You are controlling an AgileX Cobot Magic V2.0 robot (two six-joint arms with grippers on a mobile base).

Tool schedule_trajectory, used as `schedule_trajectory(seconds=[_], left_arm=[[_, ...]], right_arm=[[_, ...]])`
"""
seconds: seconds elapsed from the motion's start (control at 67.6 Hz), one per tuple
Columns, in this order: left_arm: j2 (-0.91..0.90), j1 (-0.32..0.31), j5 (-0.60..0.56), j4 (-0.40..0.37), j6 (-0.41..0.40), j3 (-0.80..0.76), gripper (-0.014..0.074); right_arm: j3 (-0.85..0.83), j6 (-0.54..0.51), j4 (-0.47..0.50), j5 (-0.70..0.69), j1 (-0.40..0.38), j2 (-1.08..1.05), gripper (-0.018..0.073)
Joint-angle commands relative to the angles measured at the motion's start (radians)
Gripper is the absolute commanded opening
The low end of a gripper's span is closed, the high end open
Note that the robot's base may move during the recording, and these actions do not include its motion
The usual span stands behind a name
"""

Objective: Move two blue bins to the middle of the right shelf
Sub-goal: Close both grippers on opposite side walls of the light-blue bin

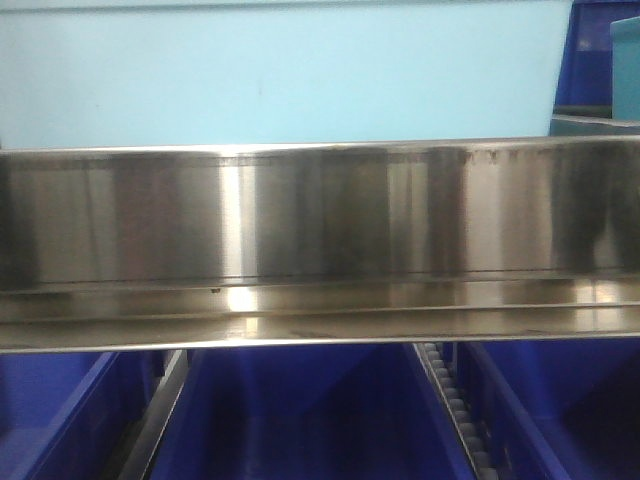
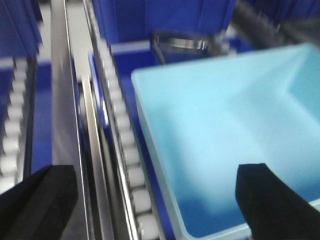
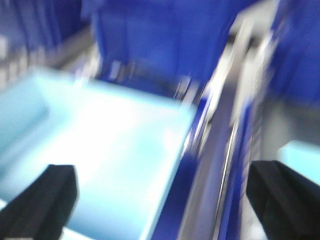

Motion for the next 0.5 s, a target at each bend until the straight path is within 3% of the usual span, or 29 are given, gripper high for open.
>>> schedule_trajectory(seconds=[0.0, 0.089, 0.488], left_arm=[[0.075, -0.007, 0.105, -0.007, -0.02, -0.084, 0.0535], [0.17, -0.007, 0.185, -0.007, -0.025, -0.165, 0.0535], [0.422, -0.007, 0.185, 0.008, -0.053, -0.206, 0.0535]], right_arm=[[-0.118, 0.041, -0.014, 0.132, 0.004, 0.098, 0.0568], [-0.206, 0.099, -0.044, 0.216, 0.004, 0.193, 0.0568], [-0.249, 0.197, -0.067, 0.245, 0.002, 0.446, 0.0568]])
